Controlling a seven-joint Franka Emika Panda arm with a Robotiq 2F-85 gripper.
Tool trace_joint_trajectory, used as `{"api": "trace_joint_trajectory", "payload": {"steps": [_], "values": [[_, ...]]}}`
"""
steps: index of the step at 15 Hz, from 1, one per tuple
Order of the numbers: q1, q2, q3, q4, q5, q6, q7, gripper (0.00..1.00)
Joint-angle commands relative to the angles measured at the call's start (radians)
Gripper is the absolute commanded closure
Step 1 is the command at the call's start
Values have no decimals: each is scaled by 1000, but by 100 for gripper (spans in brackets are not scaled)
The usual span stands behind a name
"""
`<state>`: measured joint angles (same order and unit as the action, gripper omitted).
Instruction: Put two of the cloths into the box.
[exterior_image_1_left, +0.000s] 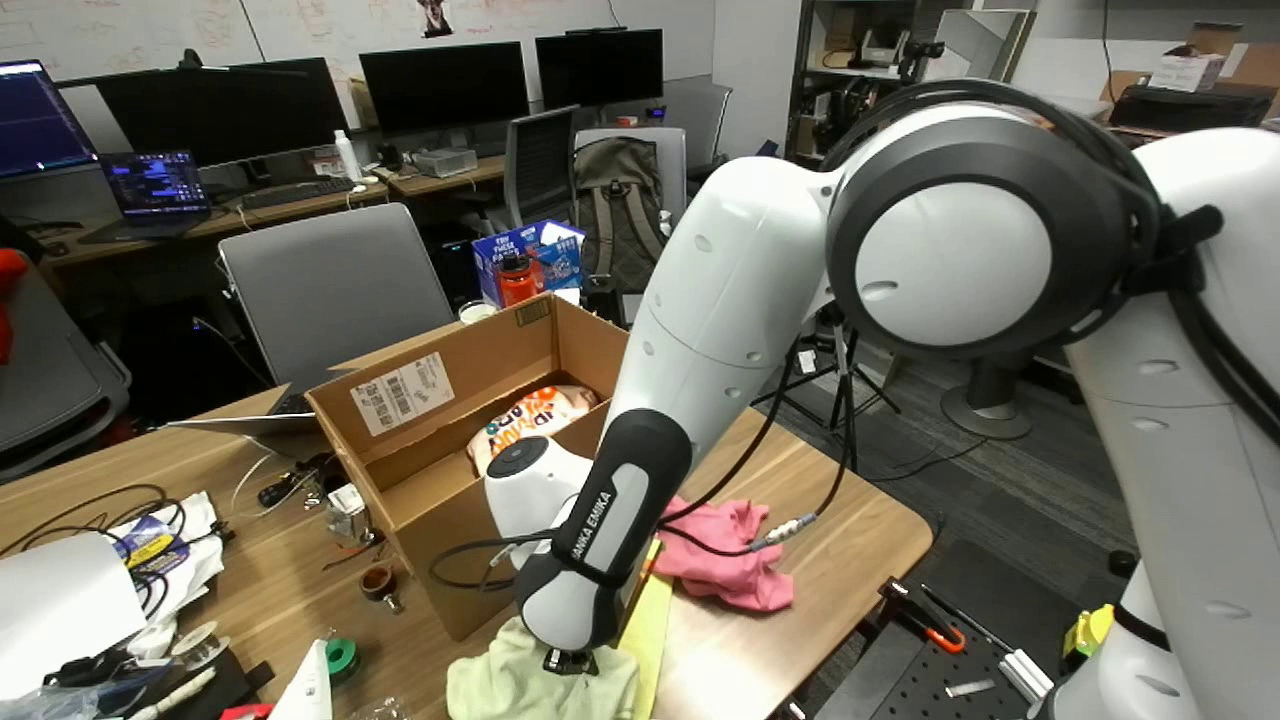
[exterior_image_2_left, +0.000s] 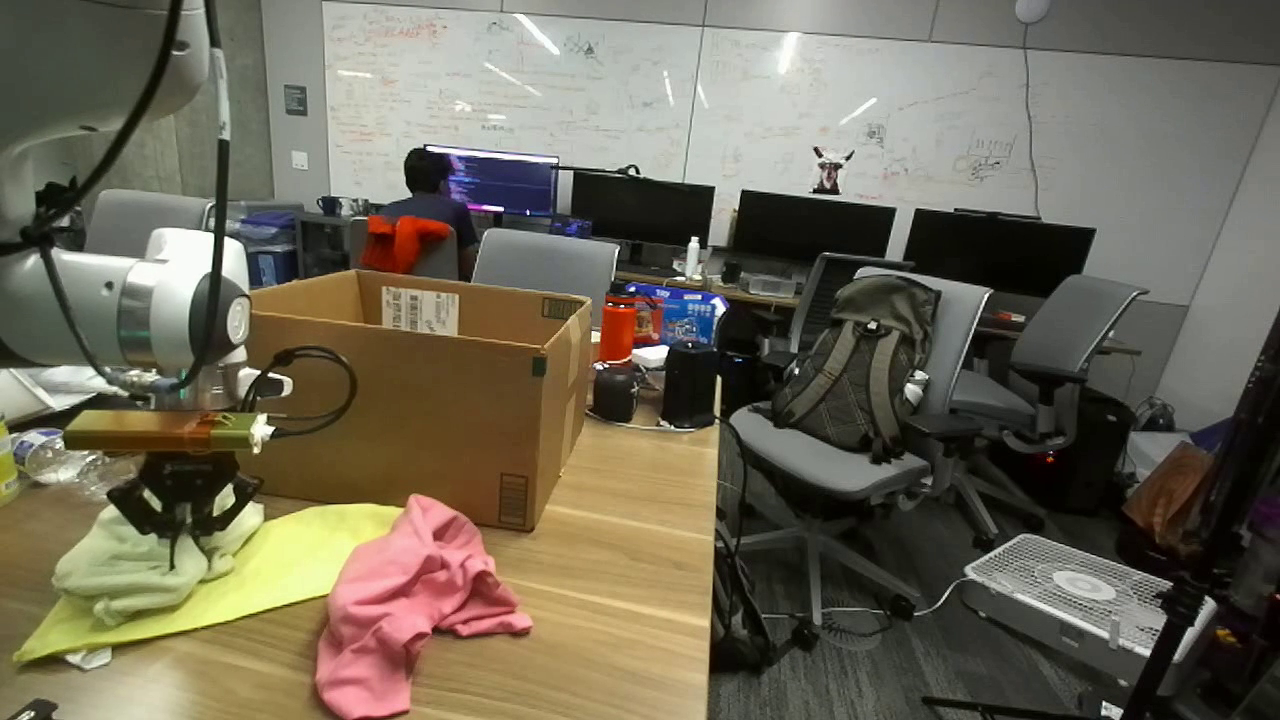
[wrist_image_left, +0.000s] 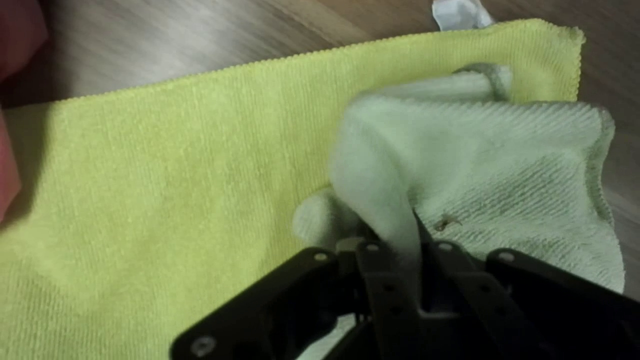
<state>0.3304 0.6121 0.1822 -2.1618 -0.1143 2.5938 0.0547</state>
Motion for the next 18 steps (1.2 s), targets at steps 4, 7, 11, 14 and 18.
{"api": "trace_joint_trajectory", "payload": {"steps": [4,7,11,14,18], "values": [[12,-67,-19,-15,-15,4,22,98],[6,-112,-25,-24,-11,11,29,98],[4,-189,-42,-33,-15,13,59,98],[2,-237,-51,-39,-21,14,79,98],[-2,-295,-54,-45,-24,16,100,98]]}}
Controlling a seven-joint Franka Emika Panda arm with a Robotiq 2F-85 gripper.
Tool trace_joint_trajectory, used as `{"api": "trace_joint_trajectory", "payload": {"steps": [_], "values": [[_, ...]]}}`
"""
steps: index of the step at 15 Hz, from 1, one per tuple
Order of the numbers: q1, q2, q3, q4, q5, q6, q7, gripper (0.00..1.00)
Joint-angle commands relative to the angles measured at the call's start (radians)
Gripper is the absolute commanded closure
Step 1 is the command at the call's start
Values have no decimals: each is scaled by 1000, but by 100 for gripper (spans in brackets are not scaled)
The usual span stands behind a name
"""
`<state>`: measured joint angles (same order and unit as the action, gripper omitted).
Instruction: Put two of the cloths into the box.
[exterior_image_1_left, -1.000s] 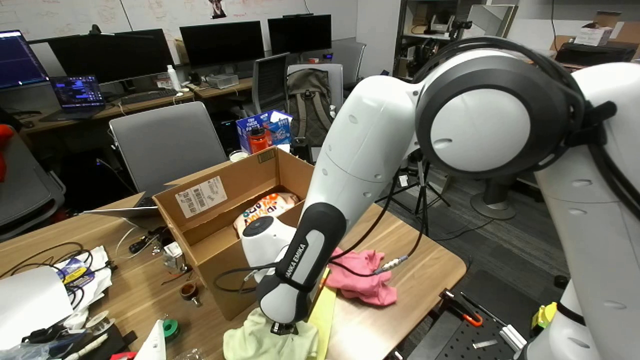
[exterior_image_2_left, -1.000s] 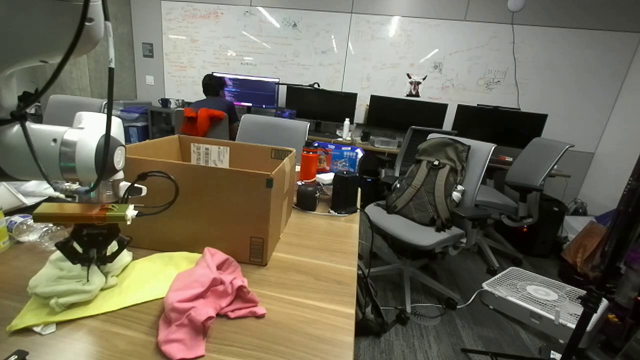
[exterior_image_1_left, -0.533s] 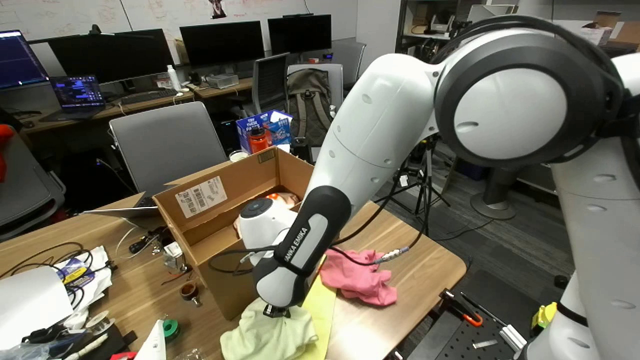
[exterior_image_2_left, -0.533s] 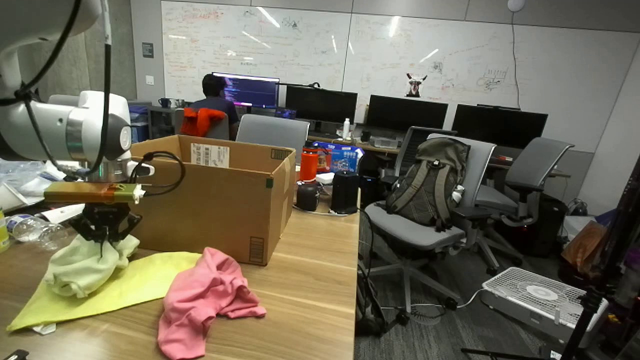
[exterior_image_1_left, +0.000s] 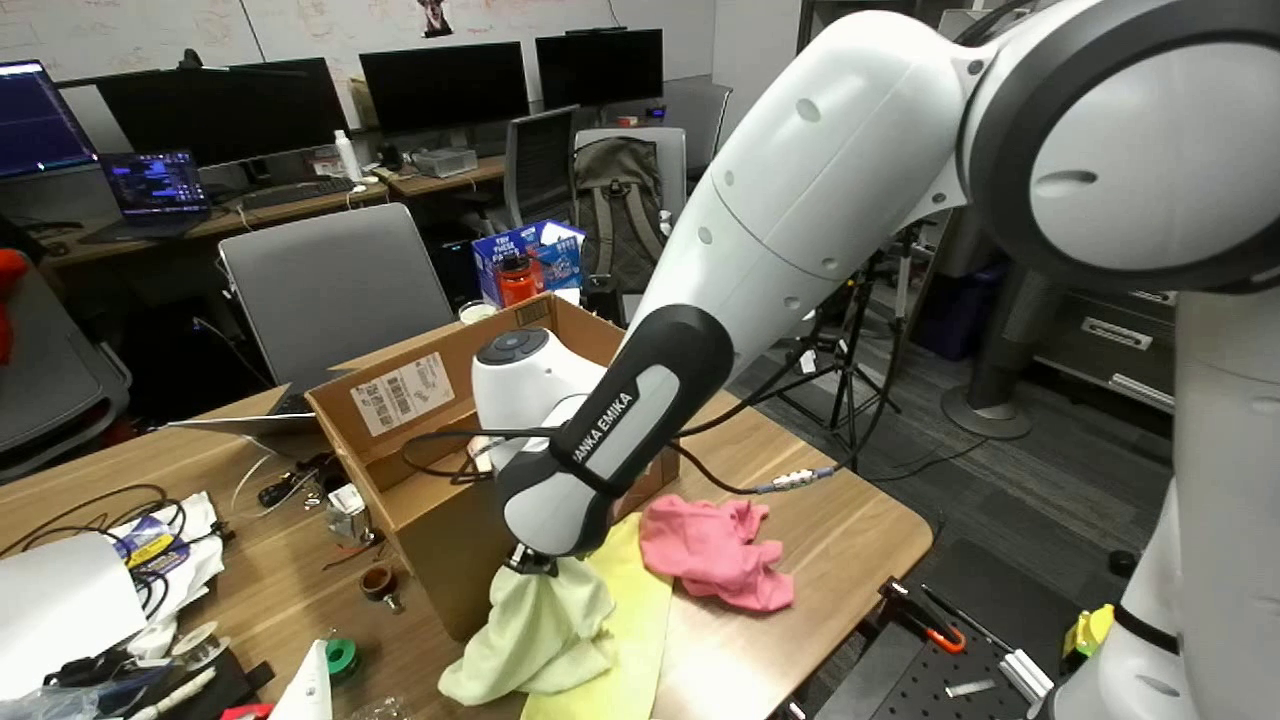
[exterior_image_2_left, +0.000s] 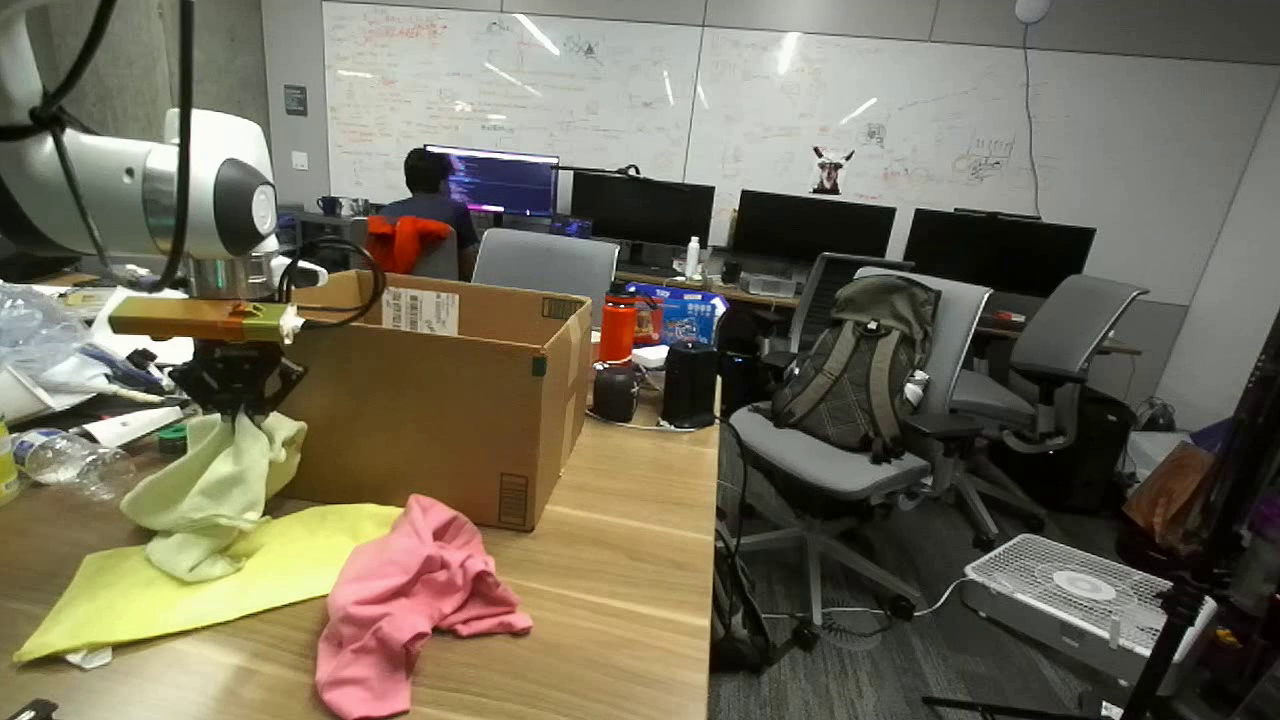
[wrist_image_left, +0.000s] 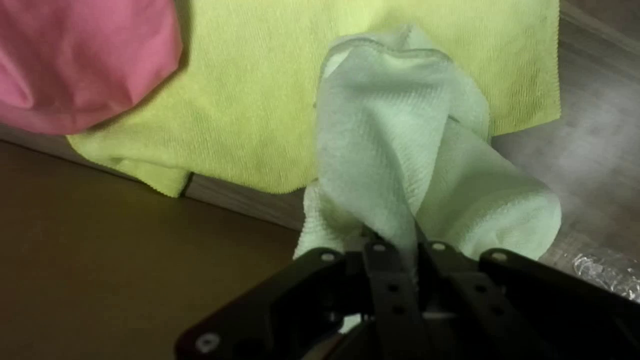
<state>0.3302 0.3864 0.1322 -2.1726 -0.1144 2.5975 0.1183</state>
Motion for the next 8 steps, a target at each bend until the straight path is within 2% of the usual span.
{"api": "trace_joint_trajectory", "payload": {"steps": [1,8], "values": [[-4,-84,-4,-35,-24,15,41,98],[-7,-195,-13,4,-77,-3,104,98]]}}
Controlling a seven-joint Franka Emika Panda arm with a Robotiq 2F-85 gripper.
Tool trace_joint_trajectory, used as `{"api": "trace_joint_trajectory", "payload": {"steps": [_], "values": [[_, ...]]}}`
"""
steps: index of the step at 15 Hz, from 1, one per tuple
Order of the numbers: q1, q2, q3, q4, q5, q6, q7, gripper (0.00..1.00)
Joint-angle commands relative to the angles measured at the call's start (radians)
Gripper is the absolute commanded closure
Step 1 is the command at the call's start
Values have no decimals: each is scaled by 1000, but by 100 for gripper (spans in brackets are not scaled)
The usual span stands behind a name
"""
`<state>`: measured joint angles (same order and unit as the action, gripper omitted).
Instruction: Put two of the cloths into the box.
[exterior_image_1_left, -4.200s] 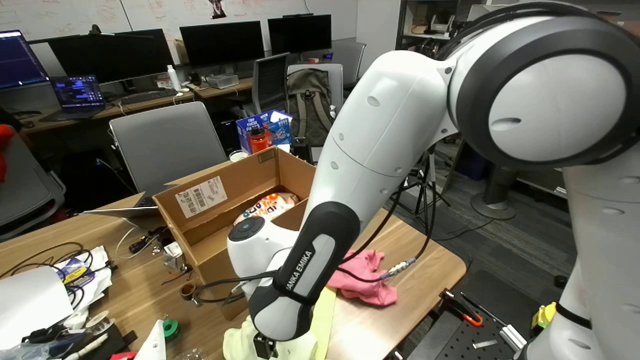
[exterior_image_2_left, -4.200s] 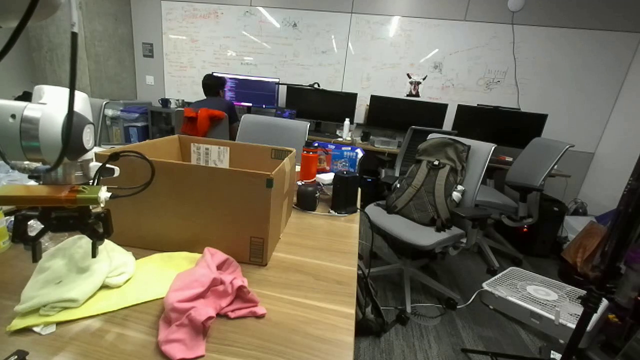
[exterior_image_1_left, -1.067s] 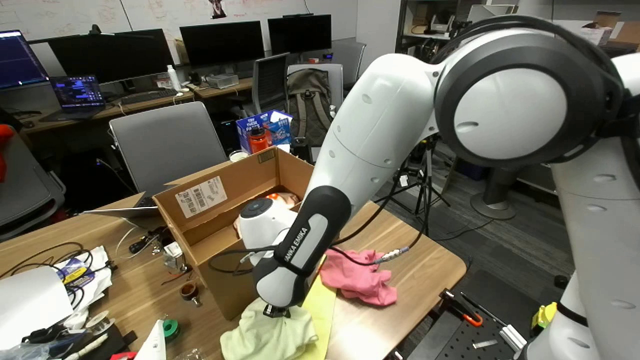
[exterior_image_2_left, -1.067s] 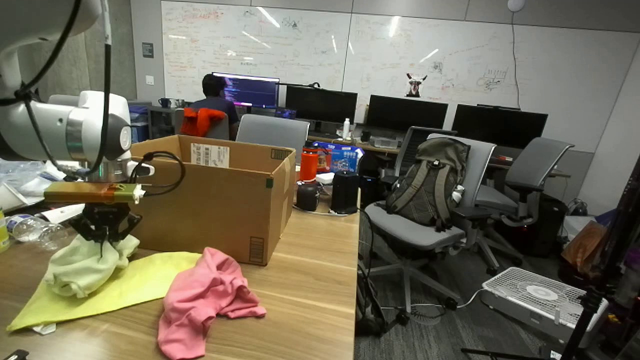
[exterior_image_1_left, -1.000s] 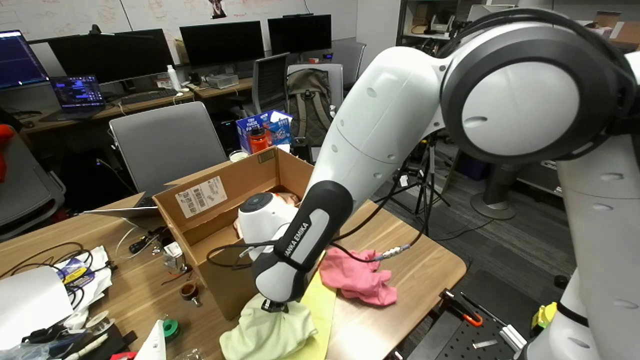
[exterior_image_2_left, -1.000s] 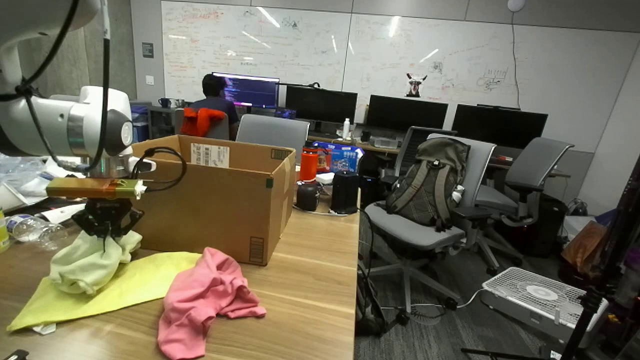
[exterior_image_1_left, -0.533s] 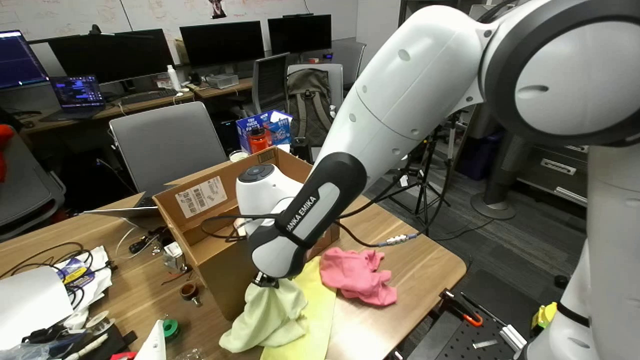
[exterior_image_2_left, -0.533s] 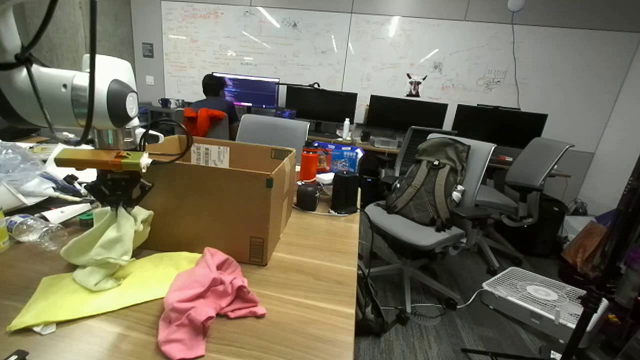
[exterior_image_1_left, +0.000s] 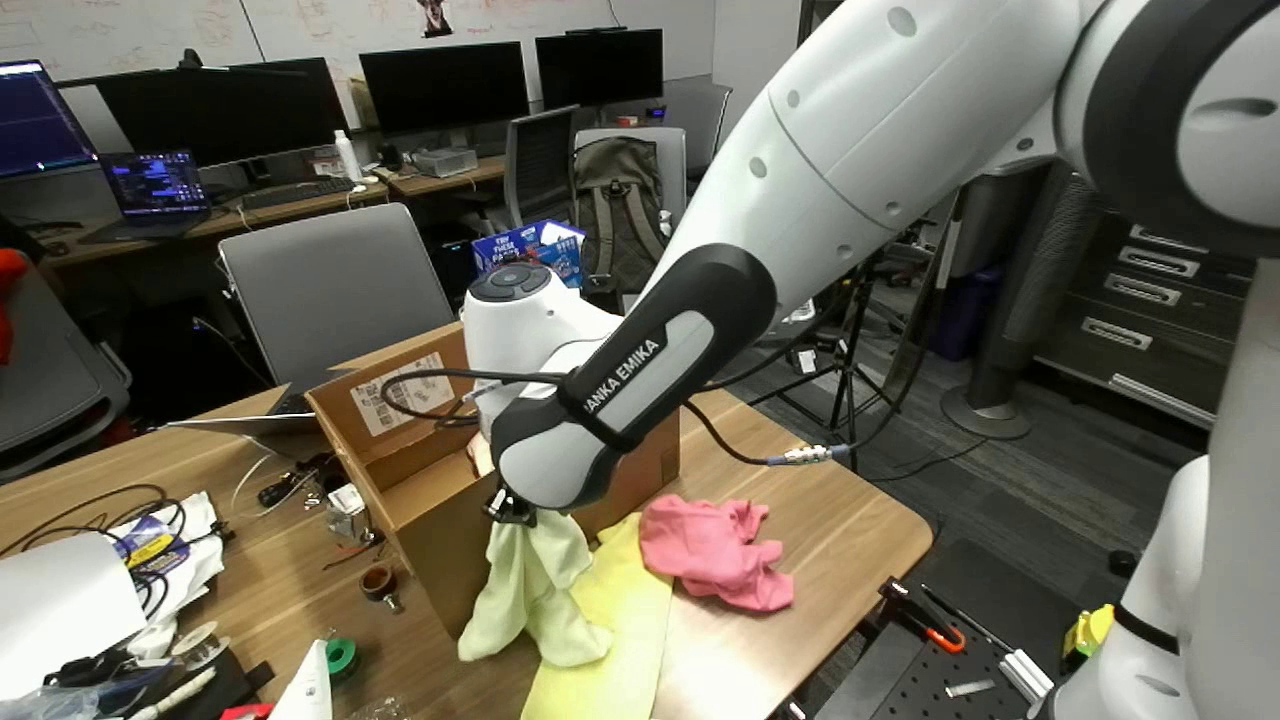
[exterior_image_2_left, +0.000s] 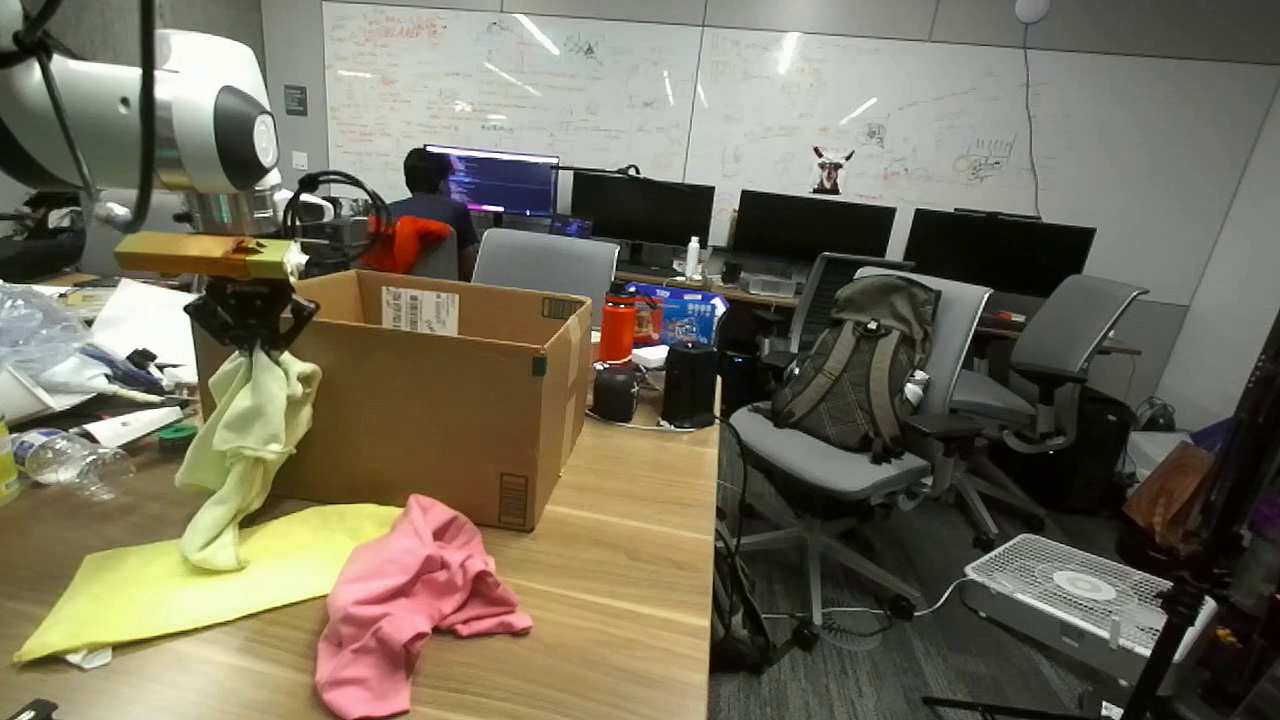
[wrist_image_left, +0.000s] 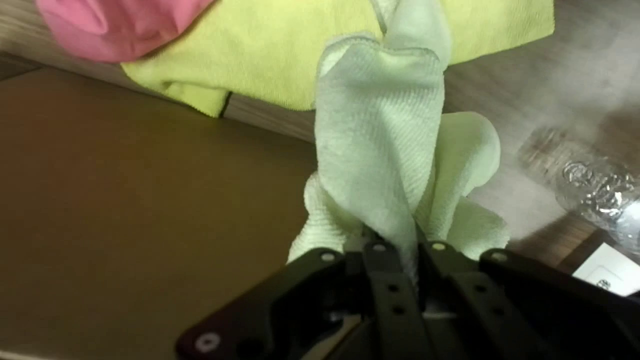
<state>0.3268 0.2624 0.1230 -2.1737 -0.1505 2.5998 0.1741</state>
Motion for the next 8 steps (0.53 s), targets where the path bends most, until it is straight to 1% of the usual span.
{"api": "trace_joint_trajectory", "payload": {"steps": [1,5,8], "values": [[-5,-87,-5,16,-54,-6,62,98],[-24,-140,-4,76,-83,-42,102,98],[-47,-158,-5,143,-112,-88,127,98]]}}
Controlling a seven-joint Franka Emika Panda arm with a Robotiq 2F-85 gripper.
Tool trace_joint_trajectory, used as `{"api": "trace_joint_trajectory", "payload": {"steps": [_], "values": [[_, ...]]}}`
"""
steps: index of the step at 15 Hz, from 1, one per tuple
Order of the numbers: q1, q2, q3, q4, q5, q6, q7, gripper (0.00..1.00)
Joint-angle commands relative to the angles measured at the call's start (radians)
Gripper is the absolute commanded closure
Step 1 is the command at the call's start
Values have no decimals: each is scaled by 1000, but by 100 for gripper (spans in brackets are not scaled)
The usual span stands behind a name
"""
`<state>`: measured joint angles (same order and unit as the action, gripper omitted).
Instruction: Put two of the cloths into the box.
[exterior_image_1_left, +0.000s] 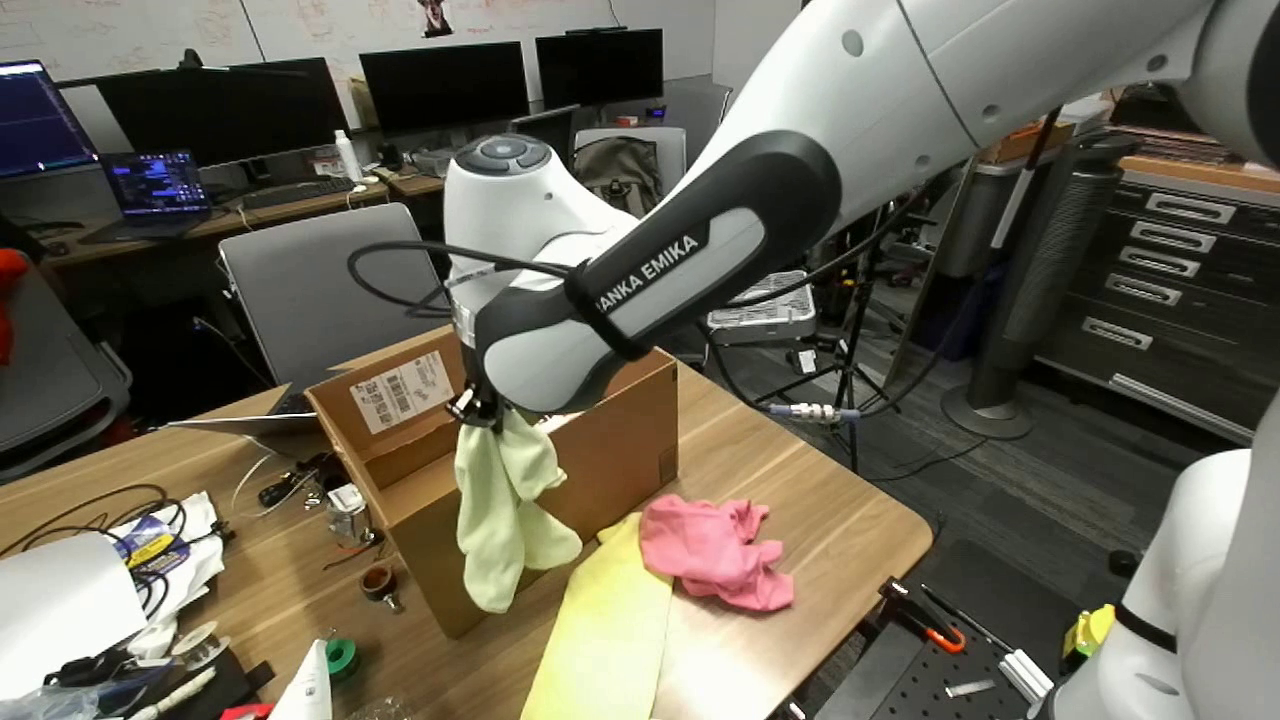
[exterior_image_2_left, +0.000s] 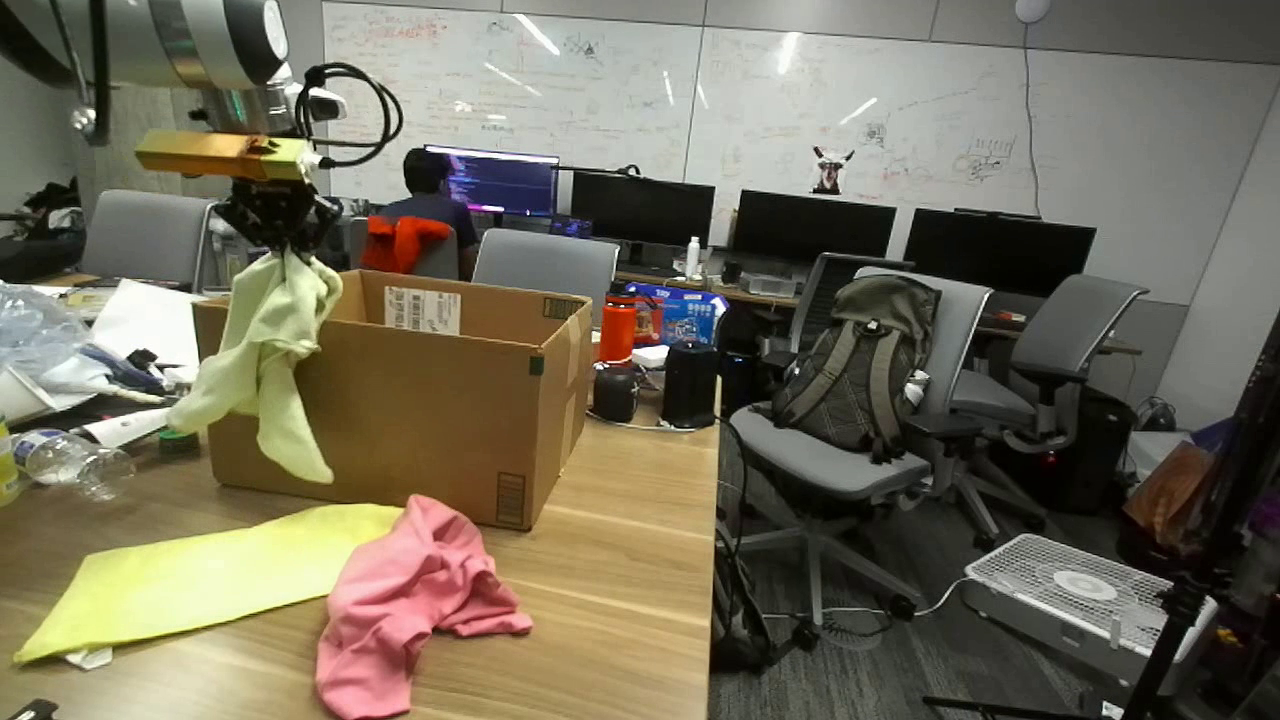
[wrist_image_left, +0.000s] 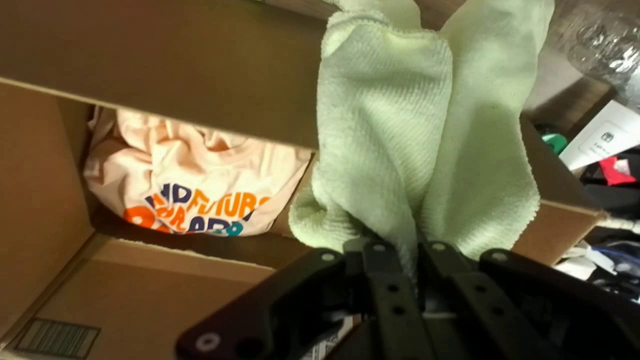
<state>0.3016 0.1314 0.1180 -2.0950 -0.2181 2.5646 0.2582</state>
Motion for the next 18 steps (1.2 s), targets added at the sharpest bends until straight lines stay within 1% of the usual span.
{"api": "trace_joint_trajectory", "payload": {"steps": [1,4,8,14,18], "values": [[-31,-31,0,90,-46,-75,44,98],[-54,-37,1,172,-51,-122,54,98],[-72,-28,-1,285,-89,-184,73,98],[-77,2,1,421,-156,-256,79,98],[-76,50,-4,520,-169,-304,73,98]]}}
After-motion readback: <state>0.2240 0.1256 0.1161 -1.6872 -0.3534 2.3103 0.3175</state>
